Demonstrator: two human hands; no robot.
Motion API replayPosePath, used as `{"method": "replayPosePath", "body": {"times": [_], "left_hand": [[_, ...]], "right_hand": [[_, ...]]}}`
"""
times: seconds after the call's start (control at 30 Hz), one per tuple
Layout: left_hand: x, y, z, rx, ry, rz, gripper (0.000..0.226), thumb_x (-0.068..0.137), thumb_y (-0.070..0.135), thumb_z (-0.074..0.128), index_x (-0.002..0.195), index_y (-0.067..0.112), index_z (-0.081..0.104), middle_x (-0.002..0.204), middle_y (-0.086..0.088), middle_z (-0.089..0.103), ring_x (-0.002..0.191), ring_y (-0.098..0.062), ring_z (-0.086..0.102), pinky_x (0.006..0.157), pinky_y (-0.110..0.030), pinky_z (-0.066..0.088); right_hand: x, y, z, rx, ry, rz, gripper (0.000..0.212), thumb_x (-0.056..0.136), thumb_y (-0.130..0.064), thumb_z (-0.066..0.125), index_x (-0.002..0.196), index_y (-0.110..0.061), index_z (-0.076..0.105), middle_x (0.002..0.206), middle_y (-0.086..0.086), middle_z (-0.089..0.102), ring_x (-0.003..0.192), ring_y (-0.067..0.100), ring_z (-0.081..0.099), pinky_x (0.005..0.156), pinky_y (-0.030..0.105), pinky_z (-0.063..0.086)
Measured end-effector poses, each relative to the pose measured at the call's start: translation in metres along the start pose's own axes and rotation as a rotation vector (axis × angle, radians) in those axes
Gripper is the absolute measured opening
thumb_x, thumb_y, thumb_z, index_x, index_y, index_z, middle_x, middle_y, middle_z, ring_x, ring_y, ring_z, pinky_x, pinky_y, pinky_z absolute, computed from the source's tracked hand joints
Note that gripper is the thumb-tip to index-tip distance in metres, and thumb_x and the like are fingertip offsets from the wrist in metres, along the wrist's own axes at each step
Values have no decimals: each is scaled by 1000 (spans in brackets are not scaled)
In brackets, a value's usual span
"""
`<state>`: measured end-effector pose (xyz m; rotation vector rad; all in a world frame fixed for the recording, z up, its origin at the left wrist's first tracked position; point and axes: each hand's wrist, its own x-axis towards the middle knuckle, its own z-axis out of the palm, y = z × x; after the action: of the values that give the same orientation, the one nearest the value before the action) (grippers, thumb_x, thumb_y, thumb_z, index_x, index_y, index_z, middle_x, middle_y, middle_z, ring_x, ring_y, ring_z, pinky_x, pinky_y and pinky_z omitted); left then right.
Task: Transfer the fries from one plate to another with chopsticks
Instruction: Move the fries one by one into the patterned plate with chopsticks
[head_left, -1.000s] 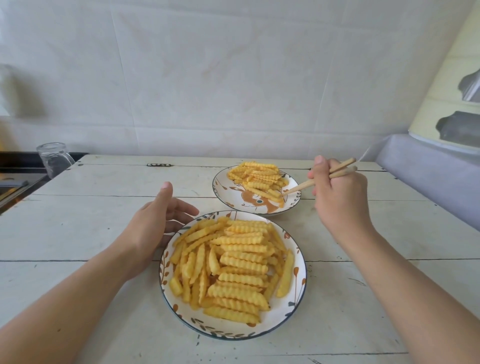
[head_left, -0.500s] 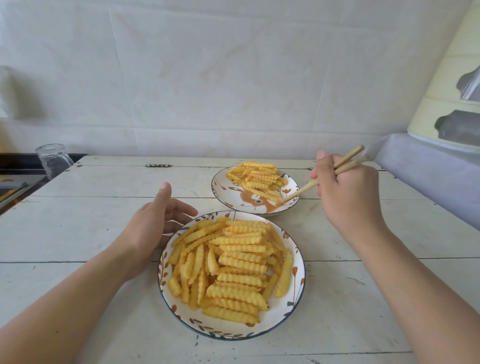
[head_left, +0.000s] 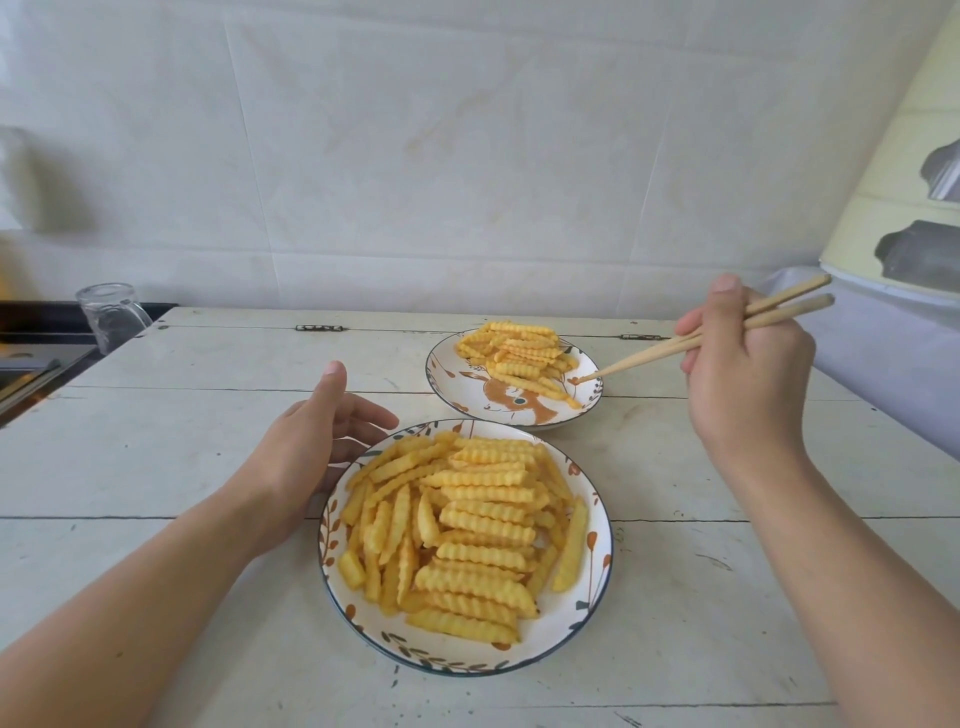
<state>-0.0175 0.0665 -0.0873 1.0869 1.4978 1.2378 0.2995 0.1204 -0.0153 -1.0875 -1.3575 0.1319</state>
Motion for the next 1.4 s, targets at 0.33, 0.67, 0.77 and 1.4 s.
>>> {"method": "replayPosePath", "body": {"times": [0.33,0.67,0.77,1.4], "left_hand": [[3,-2,-1,0,-12,12,81,102,71,22,93,16,81,108,-21,73,89,-30,68,86,-48,50],[-2,2,1,-6,12,1,80,105,67,23,90,14,81,101,-17,75,87,-29,69,89,-49,52],[-3,4,2,-11,16,-10,79,105,67,24,93,12,80,91,-11,76,83,-26,68,83,-45,50],[0,1,1,-29,7,2,79,105,67,24,95,12,80,96,-14,75,83,-27,68,84,-45,50]], "right_hand": [[-7,5,13,-156,-203,-112,55,101,-42,33,75,-7,67,53,-13,52,63,30,62,71,44,50],[-9,-27,0,547,-40,267,57,105,-45,39,60,-16,59,44,-1,47,36,18,38,44,26,31],[-28,-59,-1,820,-230,358,61,105,-44,38,56,-14,57,43,7,40,30,13,27,44,19,22],[-9,-19,2,445,-76,252,45,105,-31,44,67,-19,64,61,3,52,47,15,42,41,23,32]]}}
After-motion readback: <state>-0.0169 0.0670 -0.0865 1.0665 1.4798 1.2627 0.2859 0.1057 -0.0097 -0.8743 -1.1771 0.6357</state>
